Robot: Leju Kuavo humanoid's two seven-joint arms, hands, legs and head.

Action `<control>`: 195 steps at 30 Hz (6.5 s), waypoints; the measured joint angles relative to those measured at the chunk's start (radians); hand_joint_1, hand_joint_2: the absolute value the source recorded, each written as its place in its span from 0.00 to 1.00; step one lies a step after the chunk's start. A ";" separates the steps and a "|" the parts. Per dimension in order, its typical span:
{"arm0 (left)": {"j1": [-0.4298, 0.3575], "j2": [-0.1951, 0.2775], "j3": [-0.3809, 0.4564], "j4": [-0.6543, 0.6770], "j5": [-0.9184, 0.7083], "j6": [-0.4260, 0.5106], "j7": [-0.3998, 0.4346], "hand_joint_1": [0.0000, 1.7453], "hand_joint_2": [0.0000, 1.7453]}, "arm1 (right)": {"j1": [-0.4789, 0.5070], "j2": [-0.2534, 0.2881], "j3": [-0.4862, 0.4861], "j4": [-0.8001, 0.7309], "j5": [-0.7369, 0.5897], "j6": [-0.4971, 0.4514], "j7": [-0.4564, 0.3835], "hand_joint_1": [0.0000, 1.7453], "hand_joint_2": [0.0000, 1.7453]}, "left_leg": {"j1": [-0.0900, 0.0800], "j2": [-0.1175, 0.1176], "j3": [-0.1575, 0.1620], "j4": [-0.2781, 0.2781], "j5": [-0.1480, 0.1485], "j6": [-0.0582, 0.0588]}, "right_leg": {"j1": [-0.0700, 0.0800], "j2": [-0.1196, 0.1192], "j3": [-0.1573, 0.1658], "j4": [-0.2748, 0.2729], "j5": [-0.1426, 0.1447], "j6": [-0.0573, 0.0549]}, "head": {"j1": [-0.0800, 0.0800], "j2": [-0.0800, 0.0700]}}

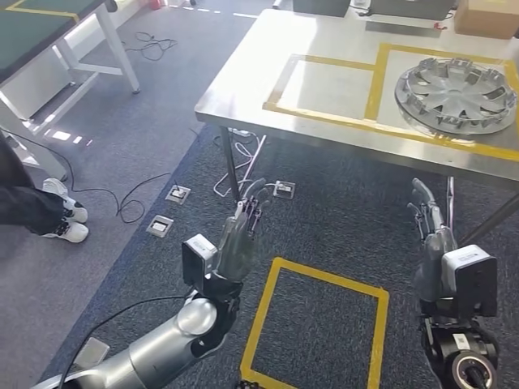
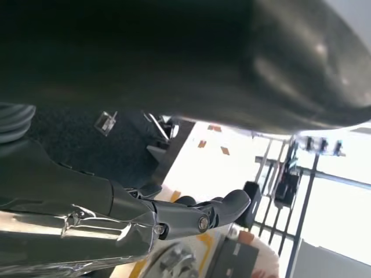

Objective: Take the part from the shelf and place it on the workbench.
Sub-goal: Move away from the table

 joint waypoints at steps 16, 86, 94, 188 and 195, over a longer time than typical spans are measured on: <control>0.009 -0.002 0.000 -0.001 -0.005 0.000 -0.001 0.00 0.00 | 0.000 0.000 0.004 0.000 0.003 0.001 0.001 0.00 0.00 | -0.010 -0.003 0.171 -0.255 0.093 0.059 | 0.004 0.002 -0.155 0.310 -0.135 0.044 | 0.010 0.000; 0.009 -0.001 0.001 -0.009 -0.007 0.002 0.003 0.00 0.00 | -0.005 0.000 0.017 0.010 -0.020 0.016 -0.012 0.00 0.00 | 0.003 -0.136 0.130 -0.242 0.105 0.024 | -0.005 0.087 -0.041 0.019 0.010 0.035 | 0.015 0.000; 0.010 0.003 0.001 -0.009 -0.002 0.009 0.004 0.00 0.00 | -0.001 0.000 0.019 0.014 -0.026 0.014 -0.015 0.00 0.00 | 0.017 0.010 -0.009 0.032 -0.006 -0.023 | -0.012 -0.031 -0.031 -0.001 0.017 0.021 | -0.015 0.000; -0.008 0.007 -0.001 -0.010 0.009 0.027 0.001 0.00 0.00 | -0.003 0.000 0.024 0.039 -0.031 0.018 -0.037 0.00 0.00 | 0.007 0.035 0.029 -0.086 0.070 -0.019 | -0.008 -0.049 -0.022 0.024 -0.028 0.016 | -0.017 0.000; -0.011 0.006 -0.001 -0.011 0.009 0.028 0.000 0.00 0.00 | -0.004 0.000 0.024 0.034 -0.031 0.018 -0.039 0.00 0.00 | -0.007 0.039 0.122 -0.249 0.106 0.022 | -0.001 -0.073 -0.007 0.032 -0.063 0.048 | -0.012 0.000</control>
